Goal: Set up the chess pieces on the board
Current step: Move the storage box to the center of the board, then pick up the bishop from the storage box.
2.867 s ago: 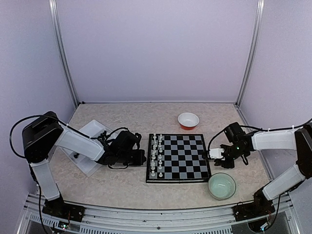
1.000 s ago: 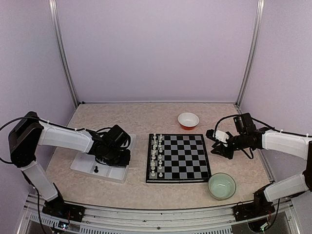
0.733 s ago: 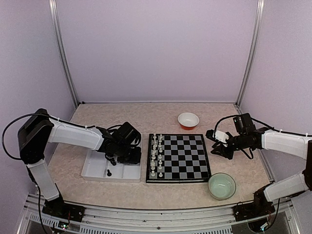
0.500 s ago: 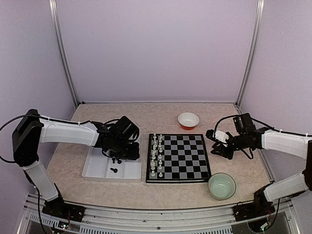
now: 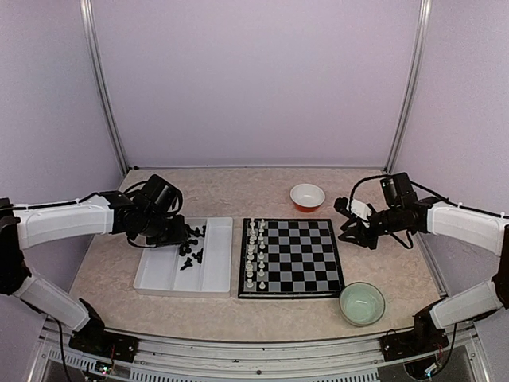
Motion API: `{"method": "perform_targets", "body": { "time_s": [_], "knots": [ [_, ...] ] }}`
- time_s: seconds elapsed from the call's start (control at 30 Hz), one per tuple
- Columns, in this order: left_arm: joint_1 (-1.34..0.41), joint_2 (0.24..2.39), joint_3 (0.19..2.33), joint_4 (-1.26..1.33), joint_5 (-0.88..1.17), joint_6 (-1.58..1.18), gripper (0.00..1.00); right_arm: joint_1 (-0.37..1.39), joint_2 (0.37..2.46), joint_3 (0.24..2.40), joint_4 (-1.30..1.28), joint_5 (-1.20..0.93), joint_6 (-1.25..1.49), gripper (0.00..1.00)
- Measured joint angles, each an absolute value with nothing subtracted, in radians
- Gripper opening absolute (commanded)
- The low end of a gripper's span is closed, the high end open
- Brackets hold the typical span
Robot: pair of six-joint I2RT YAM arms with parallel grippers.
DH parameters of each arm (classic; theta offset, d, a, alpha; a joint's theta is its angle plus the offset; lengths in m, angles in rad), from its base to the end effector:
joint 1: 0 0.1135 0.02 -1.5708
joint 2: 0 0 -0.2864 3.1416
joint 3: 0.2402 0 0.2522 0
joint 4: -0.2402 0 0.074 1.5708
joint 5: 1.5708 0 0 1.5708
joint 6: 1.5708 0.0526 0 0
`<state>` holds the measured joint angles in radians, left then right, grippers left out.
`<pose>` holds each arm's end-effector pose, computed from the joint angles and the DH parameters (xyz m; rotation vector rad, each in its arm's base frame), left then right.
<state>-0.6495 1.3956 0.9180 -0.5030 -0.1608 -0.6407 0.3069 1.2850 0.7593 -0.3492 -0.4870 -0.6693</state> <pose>0.2323 -0.1658 0.2316 -0.0514 2.5601 -0.3031 0.2390 0.1016 0.2248 -1.2862 1.9719 0.4197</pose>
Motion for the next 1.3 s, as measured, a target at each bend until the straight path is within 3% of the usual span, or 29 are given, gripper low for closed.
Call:
{"method": "perform_targets", "body": {
  "time_s": [1.3],
  "knots": [
    [-0.659, 1.735, 1.092, -0.630, -0.297, -0.551, 0.33, 0.307, 1.319, 0.774, -0.372, -0.560, -0.669, 0.31]
  ]
}}
